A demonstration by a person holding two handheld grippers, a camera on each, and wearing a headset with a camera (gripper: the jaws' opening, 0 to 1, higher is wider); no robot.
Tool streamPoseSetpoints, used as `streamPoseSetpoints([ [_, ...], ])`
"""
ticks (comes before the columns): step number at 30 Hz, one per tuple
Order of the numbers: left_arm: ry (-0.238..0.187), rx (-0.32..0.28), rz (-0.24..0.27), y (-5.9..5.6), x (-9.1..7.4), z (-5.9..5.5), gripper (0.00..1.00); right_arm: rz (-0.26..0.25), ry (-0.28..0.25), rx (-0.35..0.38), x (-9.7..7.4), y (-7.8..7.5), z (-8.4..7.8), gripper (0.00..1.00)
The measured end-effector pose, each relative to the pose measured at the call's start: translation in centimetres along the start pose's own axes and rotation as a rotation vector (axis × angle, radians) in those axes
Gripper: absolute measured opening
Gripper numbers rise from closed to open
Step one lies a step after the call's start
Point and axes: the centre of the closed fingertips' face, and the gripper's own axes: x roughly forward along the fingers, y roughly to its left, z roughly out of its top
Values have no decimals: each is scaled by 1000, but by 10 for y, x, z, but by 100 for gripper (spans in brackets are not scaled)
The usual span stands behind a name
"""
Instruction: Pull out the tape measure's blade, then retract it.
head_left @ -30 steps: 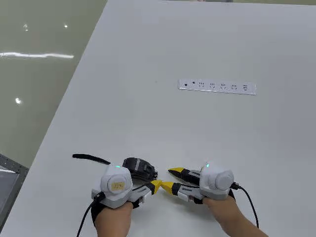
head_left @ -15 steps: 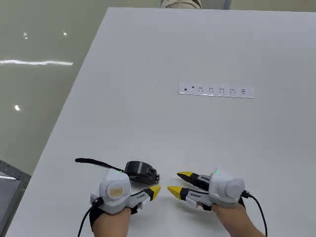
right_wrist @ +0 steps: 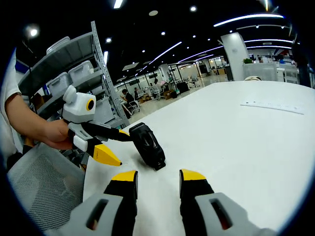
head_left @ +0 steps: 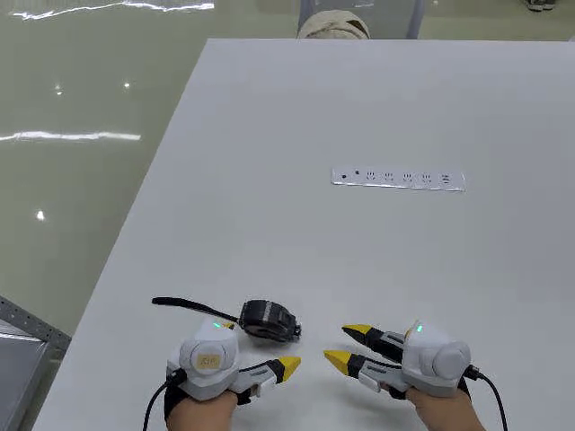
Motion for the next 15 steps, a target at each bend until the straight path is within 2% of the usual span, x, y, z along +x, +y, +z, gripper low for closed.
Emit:
streamPoseSetpoints([
  [4,-24,6,-13,-2,-5,4,80,-16,-10,0,-7,2,2,34],
  [11,-40,25,-55,-9,-9,5,80,-33,-9,7,-17,5,-4,36],
  [15,-36,31,-72,-10,-11,3,80,-41,-22,2,-22,8,0,38],
])
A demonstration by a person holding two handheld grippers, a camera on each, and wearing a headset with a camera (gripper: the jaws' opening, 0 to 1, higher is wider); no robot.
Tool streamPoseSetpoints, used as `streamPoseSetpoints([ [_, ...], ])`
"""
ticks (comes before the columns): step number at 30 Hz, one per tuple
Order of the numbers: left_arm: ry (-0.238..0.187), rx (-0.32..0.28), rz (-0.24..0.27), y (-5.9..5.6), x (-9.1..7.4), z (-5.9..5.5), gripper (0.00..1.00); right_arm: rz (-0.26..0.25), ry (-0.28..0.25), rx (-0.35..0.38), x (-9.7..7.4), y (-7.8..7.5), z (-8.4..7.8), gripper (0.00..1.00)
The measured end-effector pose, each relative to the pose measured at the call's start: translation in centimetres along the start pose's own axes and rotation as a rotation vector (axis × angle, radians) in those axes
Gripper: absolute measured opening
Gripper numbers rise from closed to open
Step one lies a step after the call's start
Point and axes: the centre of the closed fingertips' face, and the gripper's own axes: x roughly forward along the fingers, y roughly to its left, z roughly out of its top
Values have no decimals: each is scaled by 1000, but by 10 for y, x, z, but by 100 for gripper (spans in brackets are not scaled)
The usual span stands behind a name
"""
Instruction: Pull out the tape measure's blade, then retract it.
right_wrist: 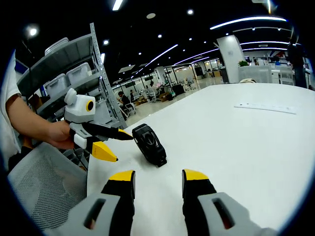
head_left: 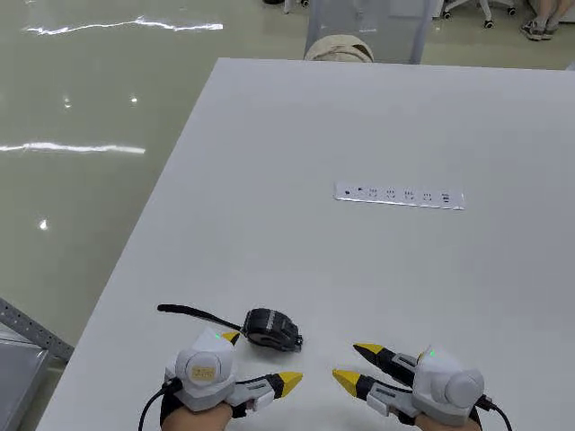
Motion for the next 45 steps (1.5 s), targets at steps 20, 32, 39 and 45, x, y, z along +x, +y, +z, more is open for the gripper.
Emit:
streamPoseSetpoints([
  [20,25,23,-59,-5,-3,-12,81,-66,30,-10,-6,-4,-6,74],
  [32,16,14,-68,-2,-10,-17,83,-96,31,-27,-12,-3,-6,84],
  [39,3,12,-75,0,-14,-16,85,-105,25,-32,-15,-1,-3,85],
  [45,3,20,-81,0,-17,-16,85,-119,16,-28,-19,-1,-2,84],
])
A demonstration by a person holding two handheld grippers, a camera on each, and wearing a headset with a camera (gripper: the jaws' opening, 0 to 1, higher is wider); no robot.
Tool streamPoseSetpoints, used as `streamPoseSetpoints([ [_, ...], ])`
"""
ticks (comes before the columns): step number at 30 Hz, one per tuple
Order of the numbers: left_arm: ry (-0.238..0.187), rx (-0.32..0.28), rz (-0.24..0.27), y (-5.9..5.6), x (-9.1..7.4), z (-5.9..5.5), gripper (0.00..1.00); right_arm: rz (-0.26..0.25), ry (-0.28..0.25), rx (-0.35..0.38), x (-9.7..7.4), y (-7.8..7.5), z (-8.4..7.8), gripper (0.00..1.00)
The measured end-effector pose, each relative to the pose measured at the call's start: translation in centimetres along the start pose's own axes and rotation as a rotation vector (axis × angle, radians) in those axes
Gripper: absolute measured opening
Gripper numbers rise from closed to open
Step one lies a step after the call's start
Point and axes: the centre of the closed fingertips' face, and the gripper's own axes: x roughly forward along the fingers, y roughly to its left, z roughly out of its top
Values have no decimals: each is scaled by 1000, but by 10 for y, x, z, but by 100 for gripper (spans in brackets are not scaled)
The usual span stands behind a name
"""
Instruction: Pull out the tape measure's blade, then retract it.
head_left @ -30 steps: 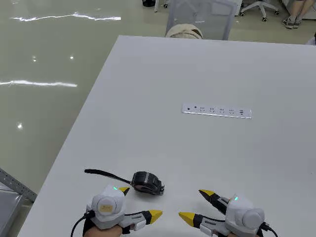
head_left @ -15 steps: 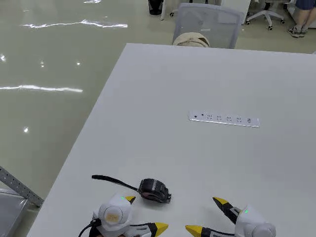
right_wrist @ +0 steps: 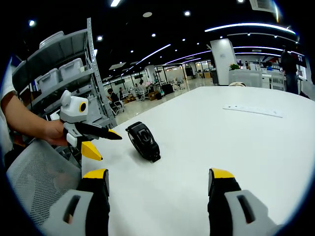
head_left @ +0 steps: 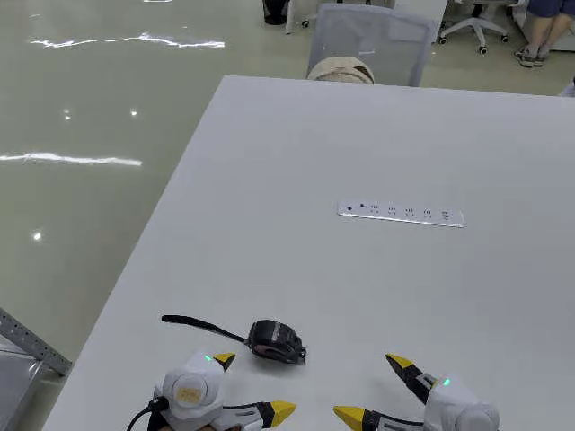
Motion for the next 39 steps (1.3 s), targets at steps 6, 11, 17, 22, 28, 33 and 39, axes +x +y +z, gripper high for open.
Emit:
streamPoseSetpoints([
  [6,1,-5,-7,2,-3,-4,86,-8,1,4,-5,-2,-3,83],
  [11,2,-12,-7,3,-5,-6,90,-8,-1,6,-9,-1,-5,82],
  [17,4,-10,-6,4,-9,-8,92,-10,-5,12,-12,-1,-5,81],
  [22,9,-6,-5,5,-13,-12,94,-7,-10,11,-15,1,-5,80],
  [28,5,-2,-5,5,-19,-12,95,-9,-15,11,-19,2,-4,80],
  [33,-1,-4,-5,8,-26,-12,94,-14,-16,8,-24,4,-2,80],
  [39,-2,-16,-4,11,-37,-11,94,-26,-26,3,-35,3,-1,78],
])
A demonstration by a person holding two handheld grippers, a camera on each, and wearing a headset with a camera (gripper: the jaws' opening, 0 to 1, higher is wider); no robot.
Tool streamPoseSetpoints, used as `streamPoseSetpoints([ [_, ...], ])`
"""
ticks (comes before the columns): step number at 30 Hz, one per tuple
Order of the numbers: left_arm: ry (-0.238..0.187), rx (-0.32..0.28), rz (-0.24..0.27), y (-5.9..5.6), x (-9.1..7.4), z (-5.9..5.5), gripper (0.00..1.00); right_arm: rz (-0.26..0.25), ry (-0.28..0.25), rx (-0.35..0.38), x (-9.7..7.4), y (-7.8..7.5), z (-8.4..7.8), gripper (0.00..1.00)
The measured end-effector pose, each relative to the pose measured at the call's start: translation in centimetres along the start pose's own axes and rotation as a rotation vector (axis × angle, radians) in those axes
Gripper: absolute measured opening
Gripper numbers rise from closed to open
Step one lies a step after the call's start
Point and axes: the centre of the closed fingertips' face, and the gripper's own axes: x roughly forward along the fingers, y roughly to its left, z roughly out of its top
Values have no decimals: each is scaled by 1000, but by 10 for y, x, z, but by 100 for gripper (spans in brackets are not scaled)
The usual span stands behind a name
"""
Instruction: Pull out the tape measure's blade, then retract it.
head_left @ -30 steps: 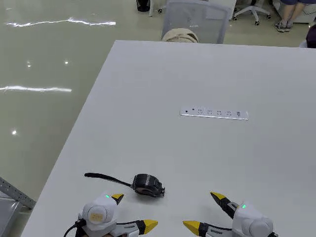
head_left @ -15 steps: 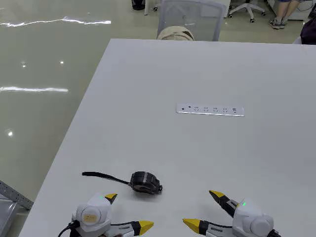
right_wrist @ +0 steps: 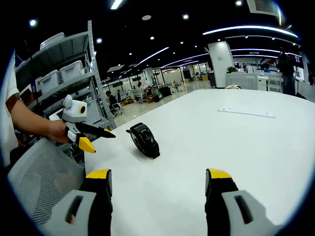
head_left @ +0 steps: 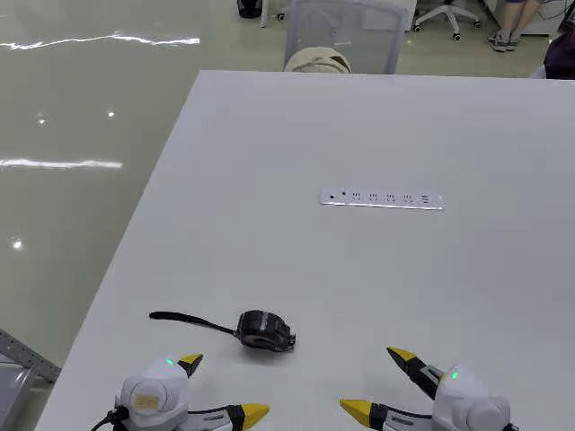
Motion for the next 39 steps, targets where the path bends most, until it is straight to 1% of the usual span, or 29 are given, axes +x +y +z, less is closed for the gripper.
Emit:
streamPoseSetpoints([
  [3,-1,12,3,3,-4,0,94,-9,-7,-3,-6,-1,3,78],
  [5,-6,14,2,2,-9,2,94,-9,-13,-16,-11,0,6,78],
  [9,-4,27,0,4,-14,2,94,-17,-25,-24,-18,-1,10,78],
  [14,-13,34,6,4,-23,2,94,-24,-34,-36,-27,2,17,78],
  [18,-16,39,10,5,-30,1,94,-36,-42,-40,-36,-1,18,78],
  [23,-24,26,19,8,-39,-2,94,-47,-54,-34,-45,-1,18,77],
  [29,-38,10,30,13,-46,-6,94,-57,-43,-32,-51,1,15,77],
  [31,-37,10,35,13,-50,-6,93,-59,-48,-26,-53,1,14,77],
  [35,-33,1,44,18,-54,-11,93,-62,-47,-29,-56,3,13,78],
  [37,-37,-2,41,15,-57,-10,93,-63,-45,-28,-57,5,12,78],
  [39,-36,-1,41,15,-58,-12,93,-63,-49,-25,-59,6,11,78],
])
